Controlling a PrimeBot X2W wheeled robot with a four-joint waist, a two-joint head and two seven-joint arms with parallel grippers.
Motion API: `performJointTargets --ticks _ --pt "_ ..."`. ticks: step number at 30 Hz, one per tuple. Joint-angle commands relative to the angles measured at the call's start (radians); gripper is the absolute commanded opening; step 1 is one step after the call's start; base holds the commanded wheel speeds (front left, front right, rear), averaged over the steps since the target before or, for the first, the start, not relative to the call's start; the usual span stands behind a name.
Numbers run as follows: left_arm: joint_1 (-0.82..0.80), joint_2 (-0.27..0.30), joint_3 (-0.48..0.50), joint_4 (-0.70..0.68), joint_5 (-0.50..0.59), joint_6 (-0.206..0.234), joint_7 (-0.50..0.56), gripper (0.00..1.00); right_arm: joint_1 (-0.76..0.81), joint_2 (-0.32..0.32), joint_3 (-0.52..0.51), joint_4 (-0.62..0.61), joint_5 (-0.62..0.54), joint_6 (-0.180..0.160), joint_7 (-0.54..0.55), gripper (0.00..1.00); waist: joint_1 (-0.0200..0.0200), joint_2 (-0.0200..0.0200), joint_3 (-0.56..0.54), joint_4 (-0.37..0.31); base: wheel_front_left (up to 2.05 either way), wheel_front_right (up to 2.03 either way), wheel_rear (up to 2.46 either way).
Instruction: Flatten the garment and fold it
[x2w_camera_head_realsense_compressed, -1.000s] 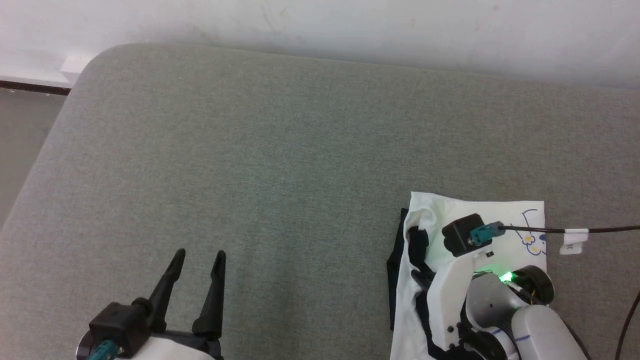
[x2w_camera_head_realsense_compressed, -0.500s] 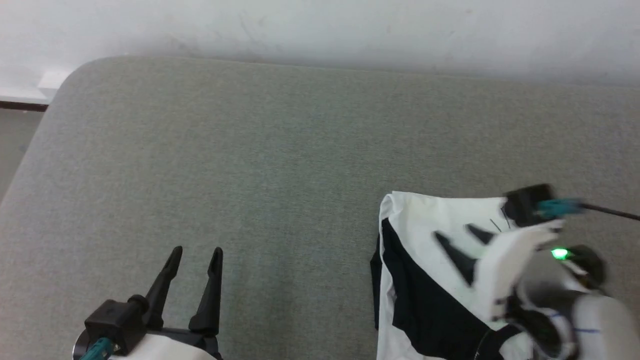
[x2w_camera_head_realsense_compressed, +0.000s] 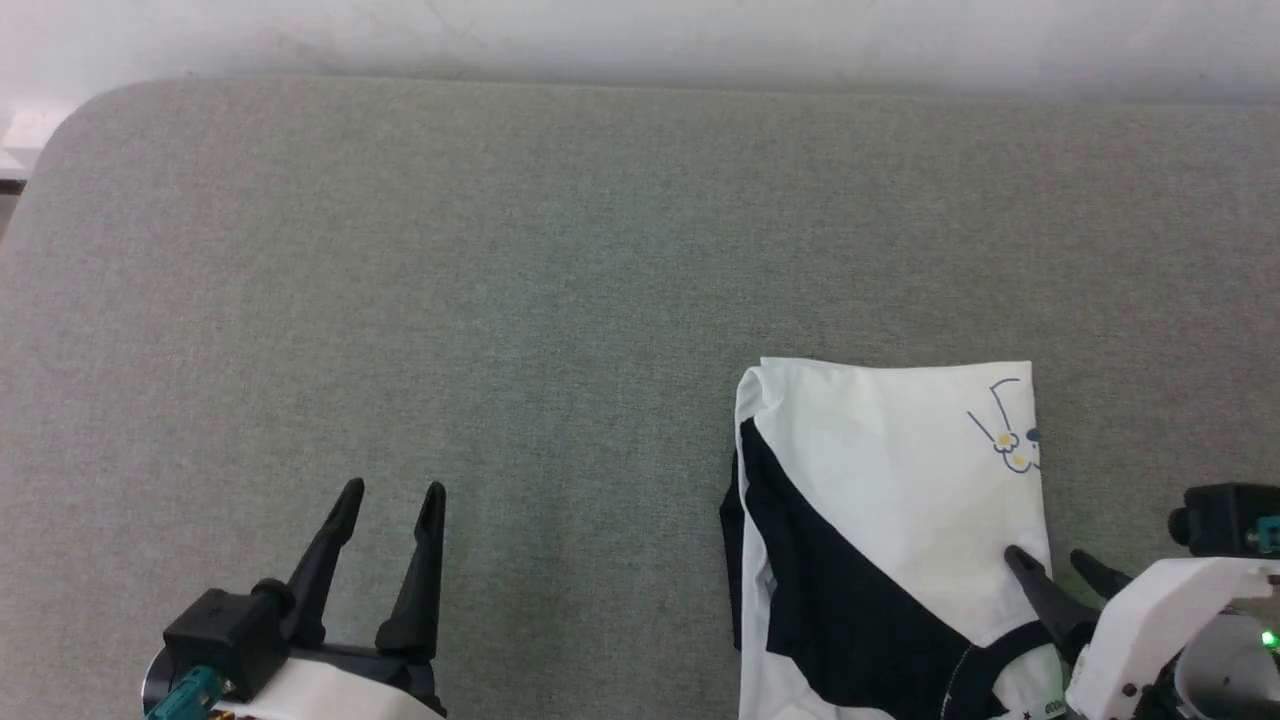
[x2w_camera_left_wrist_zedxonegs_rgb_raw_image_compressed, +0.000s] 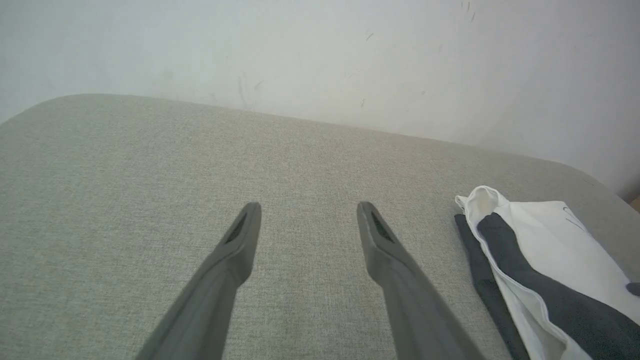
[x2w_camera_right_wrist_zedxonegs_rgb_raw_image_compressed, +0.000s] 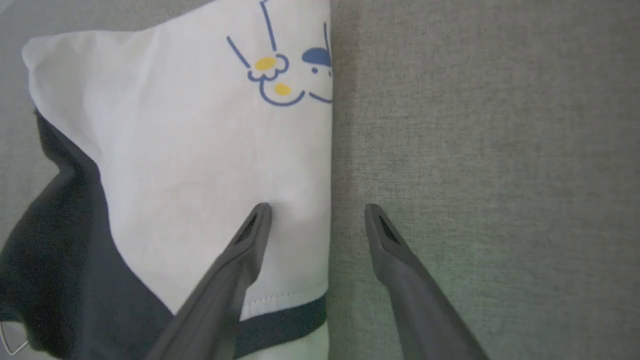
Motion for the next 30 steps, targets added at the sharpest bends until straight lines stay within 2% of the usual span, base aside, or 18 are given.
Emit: performJointTargets --ticks 1,7,8,9,10,14,20,25,30 --pt "-0.018 0.005 0.000 -0.002 0.003 -0.007 0.001 1.00 -0.016 -0.001 0.002 0.023 0.002 -0.001 -0.016 1.00 -0.0001 0.0000 0.012 0.012 0.00 0.00 0.00" --pt "-0.028 0.021 -0.001 -0.012 0.013 -0.004 0.015 1.00 -0.079 -0.001 0.022 0.192 0.043 -0.001 -0.068 1.00 -0.0001 0.0000 0.025 0.023 0.00 0.00 0.00" --pt "-0.029 0.024 -0.001 -0.015 0.015 -0.002 0.017 1.00 -0.088 -0.001 0.030 0.215 0.044 -0.001 -0.074 0.76 -0.0001 0.0000 0.025 0.022 0.00 0.00 0.00" --pt "-0.031 0.027 -0.001 -0.018 0.017 -0.001 0.021 1.00 -0.096 -0.001 0.035 0.234 0.043 -0.001 -0.082 0.29 -0.0001 0.0000 0.024 0.021 0.00 0.00 0.00" --pt "-0.033 0.029 -0.003 -0.020 0.020 -0.001 0.024 1.00 -0.103 -0.001 0.042 0.249 0.040 -0.001 -0.089 0.00 -0.0001 0.0000 0.021 0.019 0.00 0.00 0.00" --pt "-0.031 0.033 -0.007 -0.033 0.025 0.006 0.032 1.00 -0.127 -0.001 0.054 0.241 0.010 -0.001 -0.115 0.00 -0.0001 0.0000 0.000 -0.003 0.00 0.00 0.00" --pt "-0.028 0.039 -0.004 -0.065 0.030 0.017 0.034 1.00 -0.181 -0.010 -0.003 0.112 -0.091 -0.001 -0.082 0.00 -0.0001 0.0000 -0.016 -0.066 0.00 0.00 0.00" --pt "-0.039 0.052 0.017 -0.088 0.033 0.028 0.038 1.00 -0.269 -0.132 0.015 0.019 -0.150 -0.001 0.011 0.00 -0.0001 0.0000 0.031 -0.136 0.00 0.00 0.00" --pt "-0.075 0.076 0.039 -0.114 0.039 0.028 0.047 1.00 -0.375 -0.296 0.047 0.010 -0.159 -0.001 0.066 0.00 -0.0001 0.0000 0.111 -0.185 0.00 0.00 0.00"
